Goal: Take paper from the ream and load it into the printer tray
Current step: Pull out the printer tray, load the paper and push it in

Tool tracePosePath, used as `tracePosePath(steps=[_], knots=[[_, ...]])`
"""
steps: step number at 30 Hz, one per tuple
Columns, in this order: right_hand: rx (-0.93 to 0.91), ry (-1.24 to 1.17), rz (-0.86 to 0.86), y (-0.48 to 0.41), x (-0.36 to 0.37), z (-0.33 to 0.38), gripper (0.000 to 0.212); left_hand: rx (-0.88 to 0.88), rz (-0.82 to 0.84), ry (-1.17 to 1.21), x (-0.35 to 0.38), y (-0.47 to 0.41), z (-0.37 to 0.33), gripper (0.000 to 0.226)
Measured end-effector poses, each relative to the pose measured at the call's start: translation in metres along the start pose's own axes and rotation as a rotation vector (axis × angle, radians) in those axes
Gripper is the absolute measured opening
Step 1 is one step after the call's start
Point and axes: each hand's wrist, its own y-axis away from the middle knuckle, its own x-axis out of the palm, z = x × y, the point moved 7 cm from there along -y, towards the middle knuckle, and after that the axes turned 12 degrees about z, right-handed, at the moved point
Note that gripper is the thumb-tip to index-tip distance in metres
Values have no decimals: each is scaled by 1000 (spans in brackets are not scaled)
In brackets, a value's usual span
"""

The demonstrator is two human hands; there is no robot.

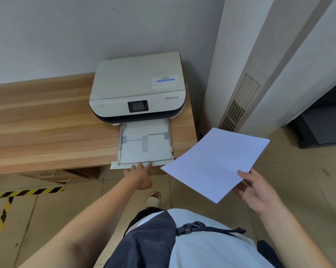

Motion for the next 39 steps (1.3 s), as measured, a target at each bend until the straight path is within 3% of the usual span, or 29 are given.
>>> tracePosePath(steps=[8,14,16,19,21,24,26,31,39], knots=[[-25,-22,-8,9,-19,0,35,13,-45,106,15,1,-2,96],[-14,-15,16,11,-20,-7,34,48,-212,339,49,11,-5,93],[-6,-21,31,9,-18,-10,33,89,-204,583,59,16,-2,81],[22,23,65,3,-10,-12,30,169,-68,1187,60,29,7,45],[36,52,92,-2,0,-11,28,243,-42,1340,46,44,13,33],[35,85,144,-8,20,-9,29,380,-18,1517,19,64,20,35],[27,114,175,-8,36,-8,29,481,89,1624,8,74,19,37],[44,194,226,-9,65,-9,31,674,232,1616,-8,91,19,39],[110,260,263,-24,117,-28,33,676,173,1664,1,87,62,50]])
